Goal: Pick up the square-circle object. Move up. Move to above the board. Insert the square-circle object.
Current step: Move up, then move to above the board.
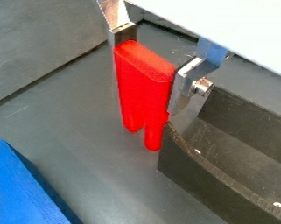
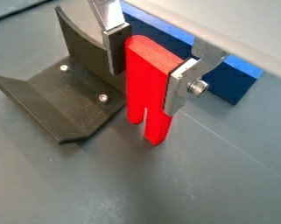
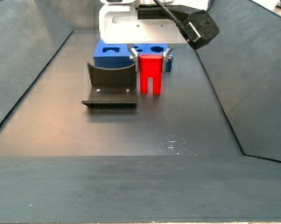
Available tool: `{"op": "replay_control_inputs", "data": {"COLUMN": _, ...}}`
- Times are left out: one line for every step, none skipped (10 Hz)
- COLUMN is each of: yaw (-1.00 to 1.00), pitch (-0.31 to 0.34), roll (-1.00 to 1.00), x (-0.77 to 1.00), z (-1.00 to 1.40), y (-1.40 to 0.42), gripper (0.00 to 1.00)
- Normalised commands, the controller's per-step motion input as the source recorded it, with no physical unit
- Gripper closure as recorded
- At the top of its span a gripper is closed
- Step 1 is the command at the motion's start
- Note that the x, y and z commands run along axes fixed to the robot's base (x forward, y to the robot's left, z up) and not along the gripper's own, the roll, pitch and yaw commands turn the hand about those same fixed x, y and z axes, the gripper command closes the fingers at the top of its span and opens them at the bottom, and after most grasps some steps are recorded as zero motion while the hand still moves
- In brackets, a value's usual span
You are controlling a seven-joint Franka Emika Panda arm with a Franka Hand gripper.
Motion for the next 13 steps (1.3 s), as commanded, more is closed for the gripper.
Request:
{"op": "replay_control_inputs", "data": {"yaw": 0.01, "pitch": 0.024, "roll": 0.00, "x": -0.03, "z": 0.79, "y": -0.01, "gripper": 1.00}}
{"op": "replay_control_inputs", "data": {"yaw": 0.01, "pitch": 0.039, "roll": 0.00, "x": -0.04, "z": 0.66, "y": -0.01, "gripper": 1.00}}
{"op": "replay_control_inputs", "data": {"yaw": 0.01, "pitch": 0.041, "roll": 0.00, "x": -0.03, "z": 0.56, "y": -0.01, "gripper": 1.00}}
{"op": "replay_control_inputs", "data": {"yaw": 0.01, "pitch": 0.044, "roll": 0.00, "x": -0.02, "z": 0.33, "y": -0.01, "gripper": 1.00}}
{"op": "replay_control_inputs", "data": {"yaw": 0.05, "pitch": -0.103, "roll": -0.29, "x": 0.13, "z": 1.00, "y": 0.00, "gripper": 1.00}}
{"op": "replay_control_inputs", "data": {"yaw": 0.05, "pitch": -0.086, "roll": -0.28, "x": 0.14, "z": 1.00, "y": 0.00, "gripper": 1.00}}
{"op": "replay_control_inputs", "data": {"yaw": 0.02, "pitch": -0.041, "roll": -0.27, "x": 0.12, "z": 1.00, "y": 0.00, "gripper": 1.00}}
{"op": "replay_control_inputs", "data": {"yaw": 0.00, "pitch": 0.004, "roll": -0.25, "x": 0.12, "z": 1.00, "y": 0.01, "gripper": 1.00}}
{"op": "replay_control_inputs", "data": {"yaw": -0.01, "pitch": 0.048, "roll": -0.21, "x": 0.11, "z": 1.00, "y": 0.01, "gripper": 1.00}}
{"op": "replay_control_inputs", "data": {"yaw": -0.01, "pitch": 0.066, "roll": -0.17, "x": 0.11, "z": 1.00, "y": 0.02, "gripper": 1.00}}
{"op": "replay_control_inputs", "data": {"yaw": -0.02, "pitch": 0.069, "roll": -0.16, "x": 0.11, "z": 1.00, "y": 0.02, "gripper": 1.00}}
{"op": "replay_control_inputs", "data": {"yaw": -0.02, "pitch": 0.068, "roll": -0.15, "x": 0.09, "z": 0.98, "y": 0.02, "gripper": 1.00}}
{"op": "replay_control_inputs", "data": {"yaw": -0.02, "pitch": 0.070, "roll": -0.15, "x": 0.06, "z": 0.80, "y": 0.02, "gripper": 1.00}}
